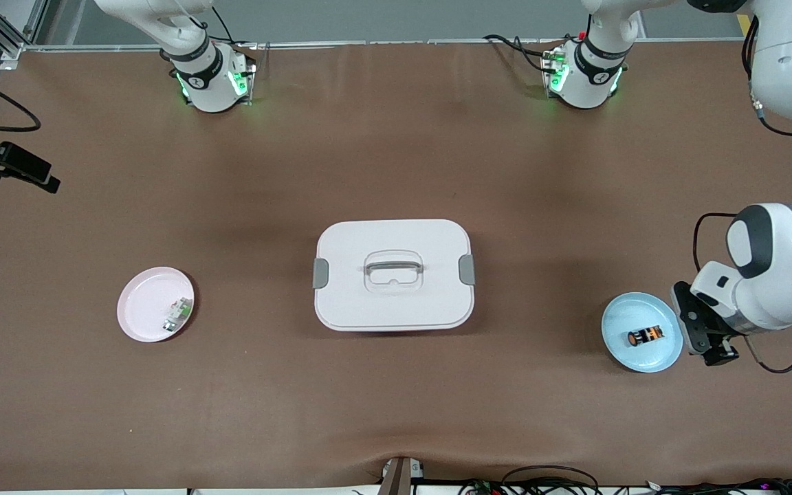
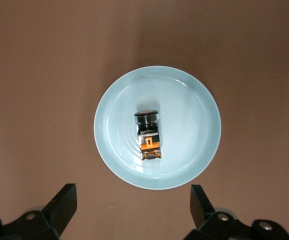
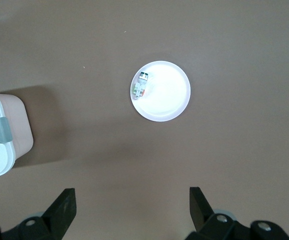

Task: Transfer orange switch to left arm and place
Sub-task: 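Lower the switch onto the light-blue plate and open the left gripper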

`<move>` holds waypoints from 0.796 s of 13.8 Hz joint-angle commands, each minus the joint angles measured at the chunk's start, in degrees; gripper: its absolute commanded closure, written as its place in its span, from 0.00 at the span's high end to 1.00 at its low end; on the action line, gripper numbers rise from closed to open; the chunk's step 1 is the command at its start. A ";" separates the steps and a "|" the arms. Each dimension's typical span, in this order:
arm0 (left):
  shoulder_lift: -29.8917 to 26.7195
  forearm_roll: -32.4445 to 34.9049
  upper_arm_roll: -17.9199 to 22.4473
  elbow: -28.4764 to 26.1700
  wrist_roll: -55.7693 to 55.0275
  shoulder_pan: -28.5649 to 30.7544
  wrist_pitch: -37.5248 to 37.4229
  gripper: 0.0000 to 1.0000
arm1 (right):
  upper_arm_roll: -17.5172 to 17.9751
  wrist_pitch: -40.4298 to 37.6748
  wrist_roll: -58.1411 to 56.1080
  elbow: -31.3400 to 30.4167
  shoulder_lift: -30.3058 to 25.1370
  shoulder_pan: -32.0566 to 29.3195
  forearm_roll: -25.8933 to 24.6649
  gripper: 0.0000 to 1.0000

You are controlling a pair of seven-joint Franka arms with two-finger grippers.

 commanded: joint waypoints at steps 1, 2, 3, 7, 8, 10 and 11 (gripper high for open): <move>-3.68 -1.05 -2.18 -0.51 -7.32 0.31 -3.88 1.00 | -0.87 1.47 -2.42 -2.49 -2.28 0.75 -0.98 1.00; -4.56 -1.05 -2.80 -0.51 -10.48 0.22 -4.93 1.00 | -0.78 1.56 -2.51 -2.67 -2.46 0.75 -0.98 1.00; -5.35 -1.05 -3.50 -0.43 -14.08 0.13 -6.07 1.00 | -0.69 1.91 -2.77 -2.93 -2.63 0.84 -1.33 1.00; -8.86 -0.96 -6.40 -0.51 -29.72 0.13 -12.65 1.00 | -0.34 2.79 -4.09 -2.85 -2.90 2.07 -3.45 1.00; -9.92 -0.96 -7.19 -0.51 -34.64 0.22 -14.42 1.00 | -0.34 2.88 -4.09 -2.93 -2.90 2.07 -3.45 1.00; -11.59 -1.05 -8.95 -0.51 -44.48 0.22 -16.88 1.00 | -0.43 2.88 -4.01 -3.11 -2.90 2.07 -3.45 1.00; -12.38 -1.05 -9.83 -0.69 -49.84 0.31 -17.94 1.00 | -0.43 2.88 -4.01 -3.11 -2.90 1.98 -3.45 1.00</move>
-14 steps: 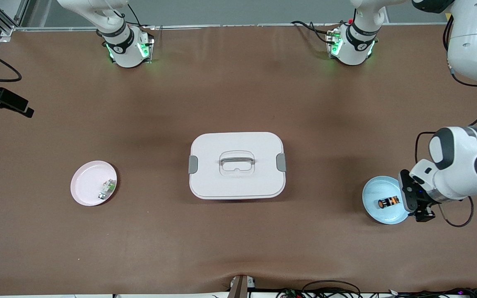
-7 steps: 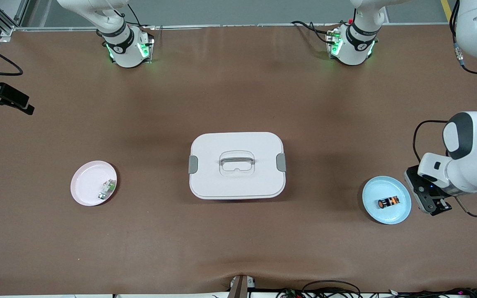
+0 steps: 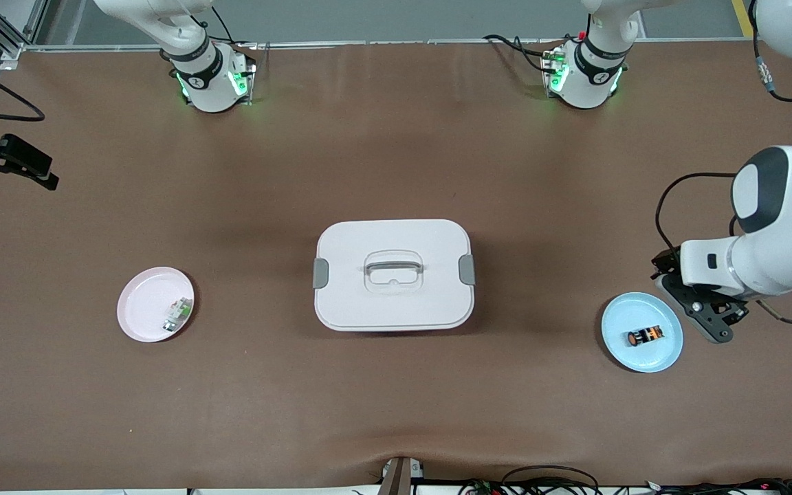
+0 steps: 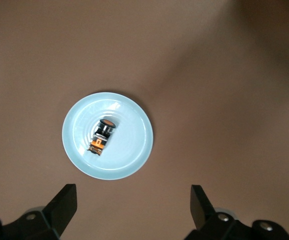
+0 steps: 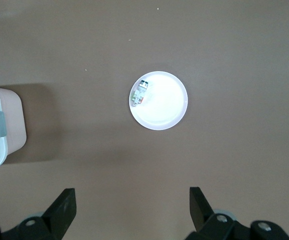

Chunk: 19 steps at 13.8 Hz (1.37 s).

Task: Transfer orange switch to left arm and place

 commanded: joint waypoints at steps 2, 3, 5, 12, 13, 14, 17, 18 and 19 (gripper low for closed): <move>-3.82 -1.41 -3.14 -0.87 -18.84 0.53 -5.10 1.00 | -0.31 1.17 -0.55 -2.49 -2.05 0.26 -1.04 1.00; -4.35 -1.42 -3.58 -0.96 -23.24 0.36 -6.50 1.00 | -0.40 1.17 -0.55 -2.49 -2.05 0.17 -0.69 1.00; -5.83 -1.42 -4.37 -1.22 -30.89 0.53 -7.04 1.00 | -0.40 1.09 -0.37 -2.32 -1.87 0.08 -0.52 1.00; -8.04 -0.36 -7.28 0.27 -56.33 0.88 -8.54 1.00 | -0.75 0.47 -0.63 -2.49 -1.79 -1.85 1.33 1.00; -8.13 -0.19 -6.84 0.62 -55.72 1.15 -9.32 1.00 | -0.67 0.47 -0.63 -2.49 -1.79 -1.77 1.33 1.00; -8.22 -0.27 -6.58 0.89 -54.93 1.50 -10.37 1.00 | -0.49 0.38 -0.63 -2.40 -1.79 -1.59 1.33 1.00; -8.13 -1.06 -7.10 2.29 -50.73 5.53 -11.70 1.00 | -0.31 0.38 -0.63 -2.49 -1.87 -1.67 1.33 1.00; -8.13 -1.06 -7.01 3.69 -50.10 5.81 -13.18 1.00 | -0.23 0.30 -0.63 -2.49 -1.87 -2.11 1.33 1.00; -8.04 -1.24 -7.01 5.88 -50.44 5.81 -15.55 1.00 | -0.14 -0.14 -0.63 -2.49 -1.87 -2.73 1.42 1.00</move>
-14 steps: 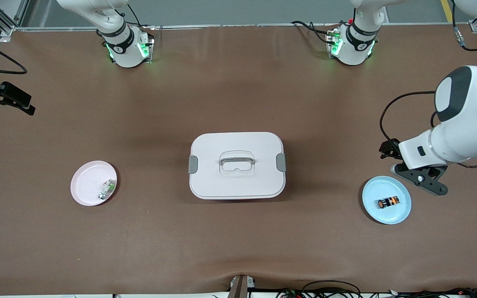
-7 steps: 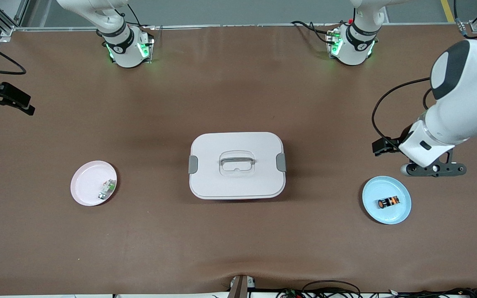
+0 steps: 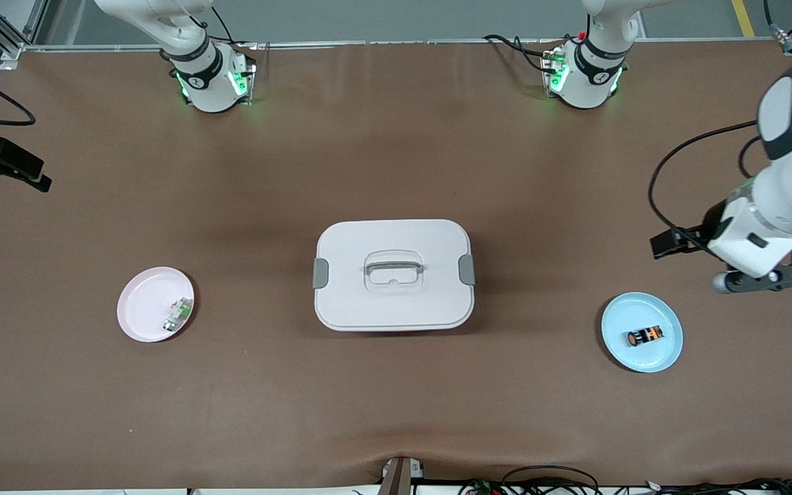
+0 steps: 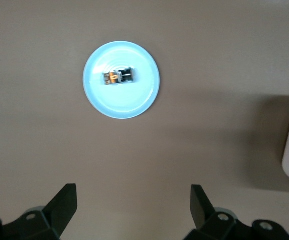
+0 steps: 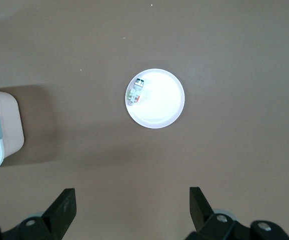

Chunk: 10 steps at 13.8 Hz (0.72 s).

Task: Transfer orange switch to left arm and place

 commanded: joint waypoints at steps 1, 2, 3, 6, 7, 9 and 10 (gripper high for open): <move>-0.63 -0.64 -0.72 4.04 0.15 0.19 -5.63 1.00 | 0.55 -0.78 -0.17 -1.70 -1.76 -1.78 0.85 1.00; -0.81 -0.46 -0.99 4.05 0.15 0.10 -5.74 1.00 | 0.46 -1.13 0.45 -1.61 -1.67 -1.87 1.29 1.00; -2.72 -0.46 -1.08 3.52 -0.03 0.01 -6.00 1.00 | 0.46 -1.57 0.54 -1.53 -1.67 -1.87 1.90 1.00; -6.33 -0.64 -1.69 2.55 1.37 0.28 -7.66 1.00 | 0.37 -1.92 0.45 -1.53 -1.76 -2.13 3.05 1.00; -7.65 -0.72 -1.69 1.86 1.38 0.28 -8.19 1.00 | 0.46 -2.01 0.28 -1.53 -1.76 -2.13 2.96 1.00; -10.29 -0.72 -1.69 0.01 1.46 0.36 -8.20 1.00 | 0.37 -2.10 0.19 -1.61 -1.85 -1.70 2.96 1.00; -11.17 -0.72 -1.69 -0.43 1.73 0.36 -8.29 1.00 | 0.37 -2.10 0.19 -1.61 -1.85 -1.61 2.87 1.00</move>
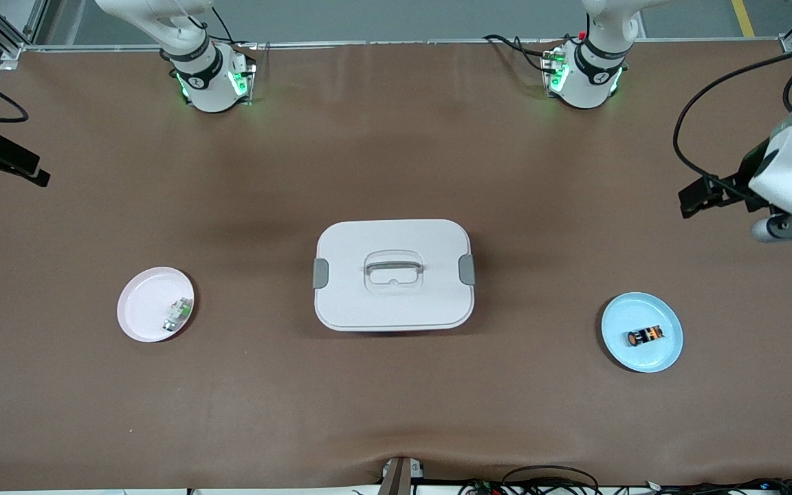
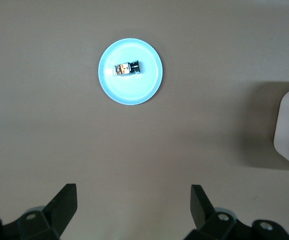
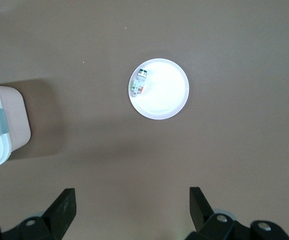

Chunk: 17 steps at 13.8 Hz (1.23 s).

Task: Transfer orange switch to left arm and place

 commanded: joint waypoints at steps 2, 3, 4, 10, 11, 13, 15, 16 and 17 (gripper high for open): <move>-5.40 -0.78 0.37 -3.74 6.73 0.68 -0.15 1.00 | 0.36 -0.18 0.14 -1.51 -1.63 -0.42 0.47 1.00; -5.94 -0.87 0.38 -3.74 7.97 1.55 -0.76 1.00 | 0.45 -0.18 0.14 -1.51 -1.63 -0.69 0.47 1.00; -6.29 -1.39 0.29 -3.66 7.99 2.08 -1.29 1.00 | 0.45 -0.18 0.05 -1.51 -1.63 -0.86 0.38 1.00; -9.01 -5.95 3.95 -4.62 8.60 1.05 -1.56 1.00 | 0.45 -0.18 0.22 -1.51 -1.63 -0.25 0.21 1.00; -9.37 -7.19 8.94 -5.32 8.69 -2.97 -1.55 1.00 | 0.45 -0.18 0.22 -1.51 -1.63 0.01 0.03 1.00; -10.07 -8.69 16.00 -5.41 8.86 -8.26 -2.16 1.00 | 0.45 0.09 0.22 -1.43 -1.63 0.10 -0.06 1.00; -10.25 -8.70 19.43 -5.59 8.95 -11.87 -3.75 1.00 | 0.54 0.26 0.22 -1.51 -1.63 0.28 -1.19 1.00; -10.68 -8.70 20.84 -6.37 9.48 -13.10 -4.19 1.00 | 0.45 0.26 0.14 -1.51 -1.63 0.28 -1.81 1.00; -11.47 -8.70 22.25 -7.77 10.96 -13.99 -4.36 1.00 | 0.36 0.35 -0.47 -1.51 -1.63 -0.07 -1.99 1.00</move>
